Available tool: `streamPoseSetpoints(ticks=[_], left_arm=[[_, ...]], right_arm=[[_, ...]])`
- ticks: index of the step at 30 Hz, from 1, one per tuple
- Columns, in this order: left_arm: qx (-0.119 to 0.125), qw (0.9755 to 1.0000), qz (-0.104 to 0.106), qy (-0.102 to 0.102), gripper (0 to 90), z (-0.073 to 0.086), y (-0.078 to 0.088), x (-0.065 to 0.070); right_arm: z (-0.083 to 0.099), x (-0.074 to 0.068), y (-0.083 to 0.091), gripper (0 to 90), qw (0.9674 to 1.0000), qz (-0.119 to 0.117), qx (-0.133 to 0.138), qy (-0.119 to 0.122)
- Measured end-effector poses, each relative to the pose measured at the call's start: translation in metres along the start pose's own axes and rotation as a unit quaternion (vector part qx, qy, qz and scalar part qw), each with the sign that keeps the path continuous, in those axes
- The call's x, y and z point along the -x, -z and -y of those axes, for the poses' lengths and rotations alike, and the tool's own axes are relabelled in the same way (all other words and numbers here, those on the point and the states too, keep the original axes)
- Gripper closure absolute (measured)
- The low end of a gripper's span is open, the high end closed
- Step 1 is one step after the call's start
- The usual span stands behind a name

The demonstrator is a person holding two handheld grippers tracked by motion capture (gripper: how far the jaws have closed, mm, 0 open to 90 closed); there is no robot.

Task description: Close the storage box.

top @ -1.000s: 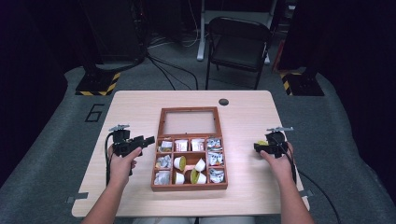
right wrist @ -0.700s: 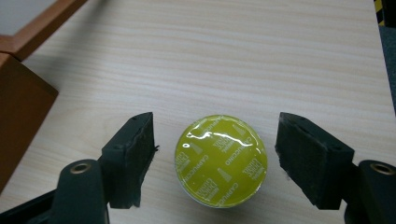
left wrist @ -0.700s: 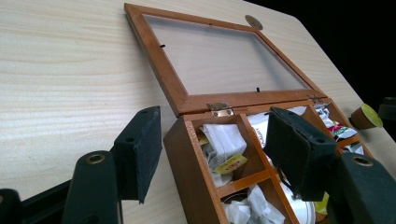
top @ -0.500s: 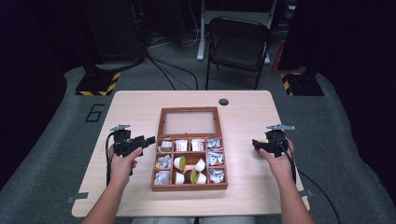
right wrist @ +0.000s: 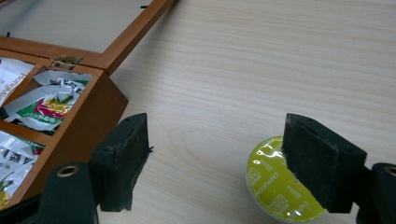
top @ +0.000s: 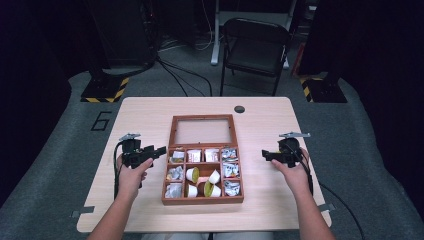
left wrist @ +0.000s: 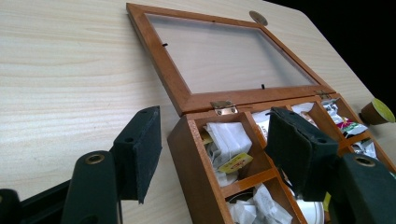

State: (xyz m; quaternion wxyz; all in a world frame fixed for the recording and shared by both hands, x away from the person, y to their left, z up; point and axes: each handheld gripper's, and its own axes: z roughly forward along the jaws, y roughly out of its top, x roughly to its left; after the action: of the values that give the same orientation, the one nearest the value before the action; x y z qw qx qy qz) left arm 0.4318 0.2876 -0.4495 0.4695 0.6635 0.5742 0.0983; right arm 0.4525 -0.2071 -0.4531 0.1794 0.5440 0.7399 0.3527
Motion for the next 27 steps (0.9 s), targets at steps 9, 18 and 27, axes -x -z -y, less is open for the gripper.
streamPoseSetpoints(ticks=[9,18,27], left_arm=[[-0.007,0.9999,-0.006,-0.008,34.3,0.000,-0.003,0.003],[-0.017,0.9993,-0.001,-0.032,35.8,-0.005,-0.011,0.010],[-0.021,0.9987,-0.010,-0.045,35.2,-0.017,-0.015,0.017]], right_arm=[[-0.001,-0.013,-0.001,23.6,0.9996,-0.020,-0.001,0.020],[-0.006,-0.025,-0.001,27.1,0.9981,-0.050,0.015,0.031],[-0.014,-0.043,0.000,30.6,0.9956,-0.077,0.003,0.053]])
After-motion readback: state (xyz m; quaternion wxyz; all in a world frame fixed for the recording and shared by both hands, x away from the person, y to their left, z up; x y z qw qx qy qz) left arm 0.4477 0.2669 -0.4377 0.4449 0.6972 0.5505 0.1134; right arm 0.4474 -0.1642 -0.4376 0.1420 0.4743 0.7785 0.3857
